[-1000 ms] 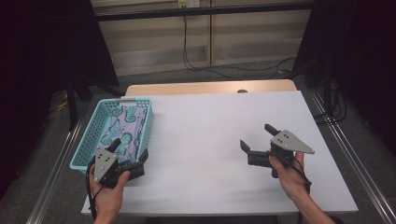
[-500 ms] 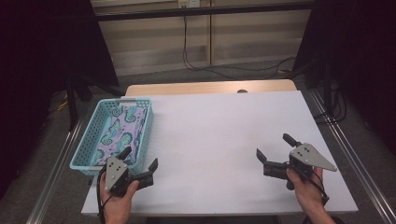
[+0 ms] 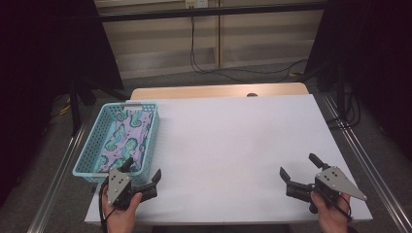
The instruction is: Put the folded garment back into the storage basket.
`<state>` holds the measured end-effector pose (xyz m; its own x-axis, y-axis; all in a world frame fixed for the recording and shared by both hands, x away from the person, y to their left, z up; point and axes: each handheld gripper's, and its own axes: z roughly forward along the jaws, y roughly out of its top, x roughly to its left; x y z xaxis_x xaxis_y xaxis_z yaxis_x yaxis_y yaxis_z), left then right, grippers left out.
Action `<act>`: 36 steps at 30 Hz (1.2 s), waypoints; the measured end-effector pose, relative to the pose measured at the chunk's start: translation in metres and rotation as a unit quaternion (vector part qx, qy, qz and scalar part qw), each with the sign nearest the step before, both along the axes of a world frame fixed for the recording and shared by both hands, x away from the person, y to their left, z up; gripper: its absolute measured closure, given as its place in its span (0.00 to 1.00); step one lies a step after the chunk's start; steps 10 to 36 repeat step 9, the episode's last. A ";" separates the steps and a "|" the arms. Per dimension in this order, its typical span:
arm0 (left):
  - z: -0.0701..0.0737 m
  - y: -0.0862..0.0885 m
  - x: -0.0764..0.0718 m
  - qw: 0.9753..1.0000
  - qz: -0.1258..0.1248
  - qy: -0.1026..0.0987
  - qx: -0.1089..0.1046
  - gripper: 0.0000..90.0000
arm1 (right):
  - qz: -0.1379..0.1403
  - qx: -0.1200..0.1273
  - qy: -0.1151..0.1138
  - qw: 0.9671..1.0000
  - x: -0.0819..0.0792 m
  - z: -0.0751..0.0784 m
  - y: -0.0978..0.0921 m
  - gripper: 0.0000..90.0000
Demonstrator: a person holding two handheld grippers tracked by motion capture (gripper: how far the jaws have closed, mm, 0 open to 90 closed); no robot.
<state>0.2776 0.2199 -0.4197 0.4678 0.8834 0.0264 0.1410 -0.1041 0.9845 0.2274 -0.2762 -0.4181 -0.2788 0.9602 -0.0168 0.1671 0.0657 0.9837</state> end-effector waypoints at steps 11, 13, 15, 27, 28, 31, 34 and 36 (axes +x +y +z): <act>0.002 -0.002 0.001 1.000 -0.013 0.004 -0.007 0.03 | 0.004 0.014 -0.003 1.000 0.006 -0.002 0.003 0.01; 0.002 -0.002 0.001 1.000 -0.013 0.004 -0.007 0.03 | 0.004 0.014 -0.003 1.000 0.006 -0.002 0.003 0.01; 0.002 -0.002 0.001 1.000 -0.013 0.004 -0.007 0.03 | 0.004 0.014 -0.003 1.000 0.006 -0.002 0.003 0.01; 0.002 -0.002 0.001 1.000 -0.013 0.004 -0.007 0.03 | 0.004 0.014 -0.003 1.000 0.006 -0.002 0.003 0.01; 0.002 -0.002 0.001 1.000 -0.013 0.004 -0.007 0.03 | 0.004 0.014 -0.003 1.000 0.006 -0.002 0.003 0.01; 0.002 -0.002 0.001 1.000 -0.013 0.004 -0.007 0.03 | 0.004 0.014 -0.003 1.000 0.006 -0.002 0.003 0.01; 0.002 -0.002 0.001 1.000 -0.013 0.004 -0.007 0.03 | 0.004 0.014 -0.003 1.000 0.006 -0.002 0.003 0.01; 0.002 -0.002 0.001 1.000 -0.013 0.004 -0.007 0.03 | 0.004 0.014 -0.003 1.000 0.006 -0.002 0.003 0.01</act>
